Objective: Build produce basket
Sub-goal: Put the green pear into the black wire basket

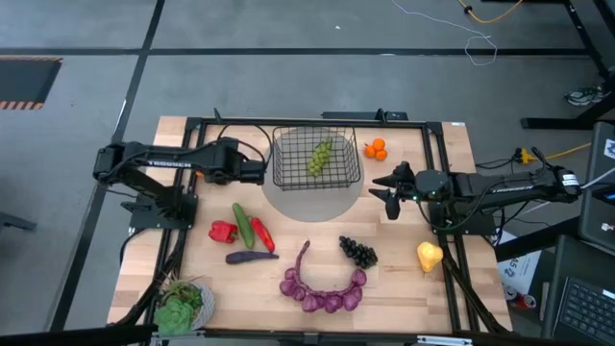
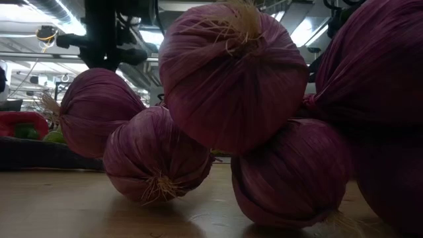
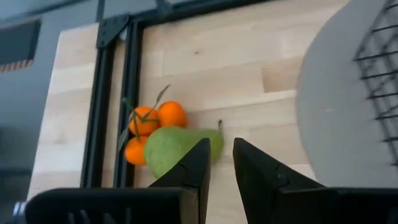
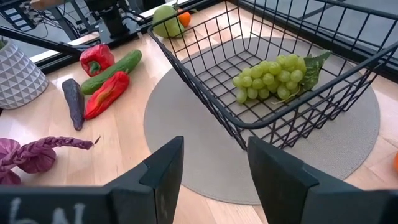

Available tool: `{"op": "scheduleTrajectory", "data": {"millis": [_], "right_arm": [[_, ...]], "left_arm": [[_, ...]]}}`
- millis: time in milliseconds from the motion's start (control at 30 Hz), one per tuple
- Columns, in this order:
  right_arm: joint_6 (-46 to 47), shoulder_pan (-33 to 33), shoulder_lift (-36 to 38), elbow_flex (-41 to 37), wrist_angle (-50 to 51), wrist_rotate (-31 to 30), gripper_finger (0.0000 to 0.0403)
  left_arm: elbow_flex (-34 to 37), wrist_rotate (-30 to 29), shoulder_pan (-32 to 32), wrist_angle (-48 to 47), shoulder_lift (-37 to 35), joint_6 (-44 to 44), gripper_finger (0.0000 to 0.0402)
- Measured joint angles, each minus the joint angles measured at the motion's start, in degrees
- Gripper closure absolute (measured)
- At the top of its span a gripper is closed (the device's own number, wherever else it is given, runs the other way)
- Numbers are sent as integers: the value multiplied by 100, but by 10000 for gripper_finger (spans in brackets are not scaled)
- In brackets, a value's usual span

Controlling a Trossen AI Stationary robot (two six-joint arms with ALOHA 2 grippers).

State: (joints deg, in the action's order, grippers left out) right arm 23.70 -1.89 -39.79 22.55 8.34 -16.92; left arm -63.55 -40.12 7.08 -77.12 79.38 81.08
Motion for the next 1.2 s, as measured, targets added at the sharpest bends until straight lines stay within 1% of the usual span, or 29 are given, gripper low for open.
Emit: {"op": "scheduleTrajectory", "data": {"millis": [200,400,533,633,700,900,1033,1133,1200], "right_arm": [[-2,0,2,0,0,0,221],[-11,0,2,0,2,2,221],[7,0,2,0,4,2,221],[8,-2,2,0,5,2,221],[10,-2,2,0,7,2,221],[9,-2,0,0,26,3,221],[31,-11,-30,0,41,4,221],[31,-22,-64,-2,44,2,221],[30,-22,-81,-4,58,4,221]], "left_arm": [[0,27,396,-137,518,131,358],[2,35,782,-538,973,110,383],[2,391,932,-694,1206,104,397],[4,509,812,-903,1285,103,400],[6,494,648,-1298,1282,273,396],[113,476,186,-1308,864,546,389],[478,491,121,-1298,587,1224,388],[837,901,200,-1230,463,1613,388],[1052,1150,243,-1134,486,1642,388]]}}
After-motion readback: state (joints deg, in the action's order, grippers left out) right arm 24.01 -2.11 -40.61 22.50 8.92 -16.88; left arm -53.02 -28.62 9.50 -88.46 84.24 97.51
